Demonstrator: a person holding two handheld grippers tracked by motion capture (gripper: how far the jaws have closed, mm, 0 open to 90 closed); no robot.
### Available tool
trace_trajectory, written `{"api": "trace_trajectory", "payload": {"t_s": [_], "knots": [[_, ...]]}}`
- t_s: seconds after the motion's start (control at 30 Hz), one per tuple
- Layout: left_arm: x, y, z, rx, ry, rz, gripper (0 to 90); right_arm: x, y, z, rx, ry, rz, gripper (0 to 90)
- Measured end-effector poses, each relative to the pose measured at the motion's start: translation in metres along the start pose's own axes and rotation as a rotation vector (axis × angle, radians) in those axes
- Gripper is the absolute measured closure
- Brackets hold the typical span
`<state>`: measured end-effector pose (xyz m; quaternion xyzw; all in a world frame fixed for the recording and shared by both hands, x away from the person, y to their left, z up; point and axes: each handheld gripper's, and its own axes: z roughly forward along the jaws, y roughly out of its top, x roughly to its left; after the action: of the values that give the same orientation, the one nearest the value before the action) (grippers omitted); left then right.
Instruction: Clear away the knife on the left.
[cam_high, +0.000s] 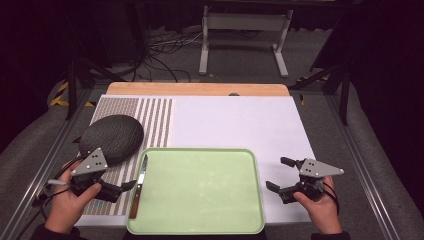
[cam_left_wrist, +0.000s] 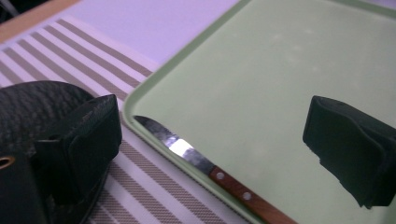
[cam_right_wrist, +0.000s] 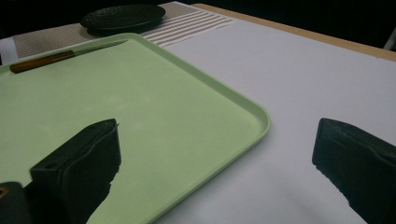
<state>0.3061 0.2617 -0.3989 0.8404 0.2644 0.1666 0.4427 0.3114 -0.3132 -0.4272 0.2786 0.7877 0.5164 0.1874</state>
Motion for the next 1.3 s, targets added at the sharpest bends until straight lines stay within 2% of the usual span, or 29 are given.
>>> {"api": "trace_trajectory", "payload": {"t_s": [0.07,0.13,0.23,0.5,0.67,0.77,0.93,1.03,1.13,1.2,1.3], "knots": [[0.002,-0.005,-0.003,-0.029,-0.011,-0.013,5.6,0.000,0.000,0.000,-0.001,0.000,-0.001,1.8],[0.003,-0.008,-0.004,-0.036,-0.003,-0.013,5.6,0.000,0.000,0.000,-0.003,-0.001,-0.002,1.8],[0.006,-0.019,-0.008,-0.091,0.007,-0.022,5.6,0.000,0.000,0.000,-0.006,-0.003,-0.003,1.8],[0.012,-0.039,-0.010,-0.148,0.011,-0.033,5.7,0.000,-0.001,0.000,-0.011,-0.003,-0.004,1.8],[0.016,-0.054,-0.013,-0.215,0.008,-0.054,6.0,0.000,-0.001,-0.001,-0.020,-0.008,-0.005,1.8],[0.017,-0.059,-0.013,-0.233,0.003,-0.068,5.9,0.000,-0.002,-0.001,-0.023,-0.010,-0.004,1.8],[0.019,-0.073,-0.011,-0.250,0.032,-0.074,5.6,0.000,-0.004,-0.002,-0.031,-0.015,-0.003,1.8],[0.021,-0.081,-0.009,-0.248,0.045,-0.088,5.4,0.000,-0.006,-0.004,-0.041,-0.022,0.005,1.8],[0.023,-0.087,-0.007,-0.246,0.078,-0.087,4.9,0.000,-0.009,-0.005,-0.045,-0.032,0.007,1.6],[0.023,-0.090,-0.005,-0.252,0.075,-0.097,4.8,0.000,-0.010,-0.006,-0.050,-0.036,0.011,1.6],[0.023,-0.094,-0.004,-0.240,0.079,-0.088,4.8,0.000,-0.012,-0.006,-0.055,-0.041,0.016,1.6]]}}
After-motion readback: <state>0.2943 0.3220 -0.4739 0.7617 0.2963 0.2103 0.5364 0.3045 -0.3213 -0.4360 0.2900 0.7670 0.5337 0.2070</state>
